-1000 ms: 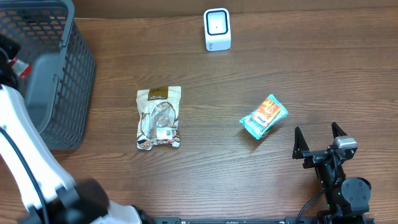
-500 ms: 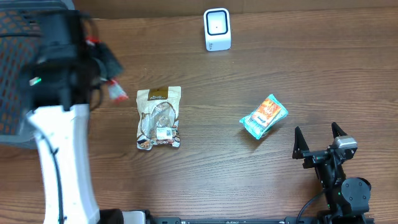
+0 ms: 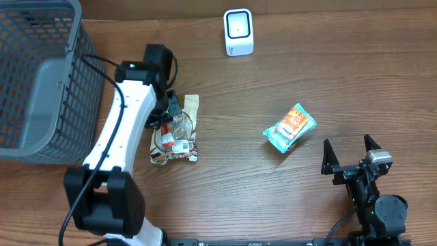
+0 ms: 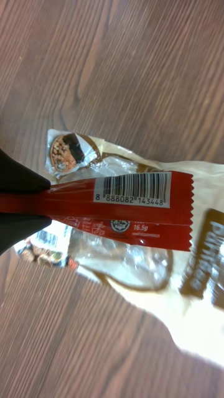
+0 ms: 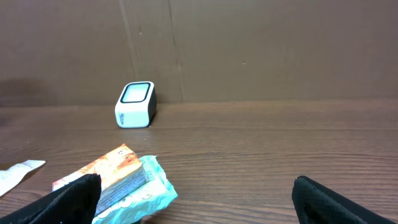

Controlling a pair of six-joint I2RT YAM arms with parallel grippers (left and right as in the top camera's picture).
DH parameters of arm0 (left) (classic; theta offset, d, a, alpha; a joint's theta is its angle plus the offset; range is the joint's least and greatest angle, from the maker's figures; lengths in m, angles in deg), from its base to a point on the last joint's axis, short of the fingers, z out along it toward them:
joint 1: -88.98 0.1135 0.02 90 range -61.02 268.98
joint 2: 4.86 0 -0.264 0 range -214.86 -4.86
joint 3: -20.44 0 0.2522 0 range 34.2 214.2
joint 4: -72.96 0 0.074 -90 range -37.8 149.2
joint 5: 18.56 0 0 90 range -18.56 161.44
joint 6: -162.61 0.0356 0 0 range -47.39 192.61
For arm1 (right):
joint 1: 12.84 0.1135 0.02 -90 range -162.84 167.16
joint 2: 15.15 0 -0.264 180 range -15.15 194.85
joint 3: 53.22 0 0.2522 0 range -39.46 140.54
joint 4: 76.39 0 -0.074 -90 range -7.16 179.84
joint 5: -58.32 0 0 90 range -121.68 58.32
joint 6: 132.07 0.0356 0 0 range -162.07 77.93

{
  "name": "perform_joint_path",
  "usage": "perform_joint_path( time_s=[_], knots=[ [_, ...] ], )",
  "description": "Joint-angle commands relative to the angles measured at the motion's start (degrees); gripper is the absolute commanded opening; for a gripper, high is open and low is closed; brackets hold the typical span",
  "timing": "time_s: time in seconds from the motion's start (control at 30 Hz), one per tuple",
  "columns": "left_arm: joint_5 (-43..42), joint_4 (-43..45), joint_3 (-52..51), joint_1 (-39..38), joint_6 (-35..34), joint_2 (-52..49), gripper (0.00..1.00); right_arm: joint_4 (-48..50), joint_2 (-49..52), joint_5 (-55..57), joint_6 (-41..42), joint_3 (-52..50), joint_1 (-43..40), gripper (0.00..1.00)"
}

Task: Scan the item barcode
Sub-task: 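Lift the Nescafe stick out and place it beside the PanTree bag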

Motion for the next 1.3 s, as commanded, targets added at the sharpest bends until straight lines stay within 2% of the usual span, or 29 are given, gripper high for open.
perform_joint_path(
  time_s=[0.0, 0.3, 0.47, 0.63, 0.7, 0.8, 1.1, 1.17, 1.27],
  knots=[
    [1.0, 1.2, -3.1, -0.2, -0.8, -2.1, 0.04, 0.3, -0.6, 0.1, 0.0, -0.6, -0.4, 1.0],
    [-1.7, 7.4, -7.6, -0.2, 0.6, -4.0, 0.04, 0.3, -0.6, 0.1, 0.0, -0.6, -0.4, 1.0],
    [-2.3, 7.6, -7.6, -0.2, 3.0, -4.0, 0.1, 0.3, -0.6, 0.1, 0.0, -0.6, -0.4, 1.0],
    [-4.8, 8.3, -7.6, -0.2, 6.3, -4.0, 0.39, 0.3, -0.6, 0.1, 0.0, -0.6, -0.4, 1.0],
    [-4.9, 8.3, -7.6, -0.2, 6.2, -4.0, 0.56, 0.3, -0.6, 0.1, 0.0, -0.6, -0.4, 1.0],
    [-4.9, 8.2, -7.6, -0.2, 6.8, -4.0, 0.64, 0.3, -0.6, 0.1, 0.0, -0.6, -0.4, 1.0],
    [-6.1, 4.1, -1.3, -0.3, 8.0, -1.3, 0.64, 0.3, -0.6, 0.1, 0.0, -0.6, -0.4, 1.0],
    [-9.7, 3.9, 0.3, -0.6, 9.9, 0.3, 0.64, 0.3, -0.6, 0.1, 0.0, -0.6, -0.4, 1.0],
    [-19.9, 5.0, 1.6, -1.2, 15.6, 3.1, 0.65, 0.3, -0.6, 0.1, 0.0, -0.6, -0.4, 1.0]
  ],
)
